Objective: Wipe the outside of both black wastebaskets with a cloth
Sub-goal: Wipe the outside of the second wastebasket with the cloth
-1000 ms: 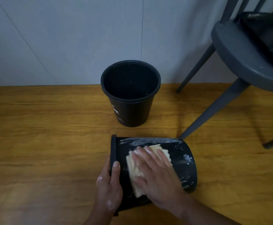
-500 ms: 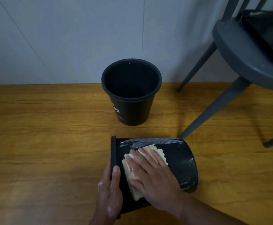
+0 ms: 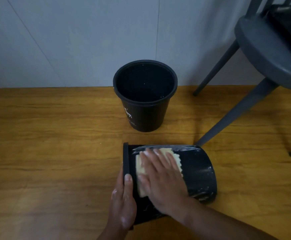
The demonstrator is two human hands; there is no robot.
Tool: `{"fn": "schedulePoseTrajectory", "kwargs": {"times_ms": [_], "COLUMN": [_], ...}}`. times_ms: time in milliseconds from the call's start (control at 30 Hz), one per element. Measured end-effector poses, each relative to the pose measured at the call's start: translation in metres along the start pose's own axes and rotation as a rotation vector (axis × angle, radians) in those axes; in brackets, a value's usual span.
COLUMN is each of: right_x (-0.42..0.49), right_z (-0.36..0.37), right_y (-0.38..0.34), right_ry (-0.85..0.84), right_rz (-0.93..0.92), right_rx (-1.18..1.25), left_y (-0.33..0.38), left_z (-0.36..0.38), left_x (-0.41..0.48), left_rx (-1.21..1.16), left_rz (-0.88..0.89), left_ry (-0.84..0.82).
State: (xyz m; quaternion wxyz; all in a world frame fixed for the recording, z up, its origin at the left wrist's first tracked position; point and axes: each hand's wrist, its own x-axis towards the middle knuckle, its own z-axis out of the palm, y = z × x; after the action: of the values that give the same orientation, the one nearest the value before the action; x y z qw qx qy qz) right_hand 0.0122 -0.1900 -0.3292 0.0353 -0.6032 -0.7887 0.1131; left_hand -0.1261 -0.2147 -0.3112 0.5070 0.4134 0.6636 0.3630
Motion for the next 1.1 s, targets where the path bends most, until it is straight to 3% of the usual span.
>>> {"fn": "schedulePoseTrajectory", "kwargs": {"times_ms": [267,533,633,700,800,900,1100], "right_x": [-0.012,-0.04,-0.036,-0.03,-0.024,-0.02,-0.041], "right_z": [0.007,0.004,0.006,0.003,0.009,0.01,0.004], "right_y": [0.0,0.087,0.067,0.028,-0.012,-0.007,0.069], "right_ry": [-0.031,0.022,0.089,0.105,0.017,0.008,0.046], "right_rz": [-0.247,0.188,0.282,0.191,-0.112,-0.198,0.106], "right_rx": [-0.073,-0.011,0.058,0.064,0.012,0.004,0.091], "left_y": [-0.007,-0.002,-0.001,-0.001,-0.001,0.001,0.001], "left_z": [-0.001,0.001,0.004,0.005,0.003,0.002,0.005], "left_x": [0.011,0.004,0.0,0.0,0.002,0.007,0.006], "left_rx": [0.062,0.069,0.076,0.09,0.118,0.153,0.167], "left_rz": [0.022,0.029,0.039,0.025,0.014,0.027,0.054], "left_ry": [0.036,0.025,0.024,0.036,0.056,0.069,0.077]}}
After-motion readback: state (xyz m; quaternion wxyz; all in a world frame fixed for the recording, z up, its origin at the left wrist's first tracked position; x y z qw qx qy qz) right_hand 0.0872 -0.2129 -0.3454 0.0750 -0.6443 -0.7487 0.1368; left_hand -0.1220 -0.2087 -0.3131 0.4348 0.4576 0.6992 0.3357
